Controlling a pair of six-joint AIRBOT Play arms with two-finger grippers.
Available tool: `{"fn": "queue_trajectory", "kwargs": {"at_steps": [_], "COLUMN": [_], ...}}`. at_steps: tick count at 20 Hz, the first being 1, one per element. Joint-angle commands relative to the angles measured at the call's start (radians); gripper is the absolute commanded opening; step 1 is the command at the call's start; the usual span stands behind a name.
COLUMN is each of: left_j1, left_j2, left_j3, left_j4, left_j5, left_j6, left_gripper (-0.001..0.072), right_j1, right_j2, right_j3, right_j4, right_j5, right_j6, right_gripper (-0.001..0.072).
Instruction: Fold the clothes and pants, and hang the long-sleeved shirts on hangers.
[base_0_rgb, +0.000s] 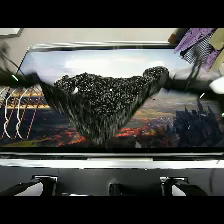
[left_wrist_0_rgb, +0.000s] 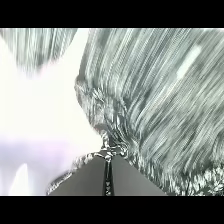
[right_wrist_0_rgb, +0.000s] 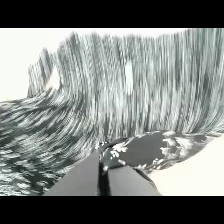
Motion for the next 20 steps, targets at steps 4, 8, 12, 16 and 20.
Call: {"fn": "queue_trajectory", "kwargs": {"at_steps": [4, 8, 12, 16, 20], "left_j1": [-0.016, -0.017, -0.017, -0.017, -0.017], "left_j2": [0.181, 0.356, 0.464, 0.486, 0.43], "left_j3": [0.453, 0.453, 0.452, 0.41, 0.289], "left_j4": [0.002, 0.058, 0.232, 0.282, 0.28], "left_j5": [0.208, 0.227, 0.193, 0.161, 0.244], "left_j6": [-0.037, -0.052, -0.159, -0.203, -0.202], "left_gripper": [0.0026, 0.0026, 0.0026, 0.0026, 0.0026], "right_j1": [0.018, 0.018, 0.018, 0.018, 0.018], "right_j2": [0.116, 0.334, 0.445, 0.417, 0.245], "right_j3": [0.684, 0.706, 0.707, 0.707, 0.707], "right_j4": [-0.44, -0.598, -0.684, -0.732, -0.711], "right_j5": [0.007, 0.0, 0.005, -0.011, -0.106], "right_j6": [0.189, 0.264, 0.331, 0.357, 0.409], "right_gripper": [0.0039, 0.0039, 0.0039, 0.004, 0.004]}}
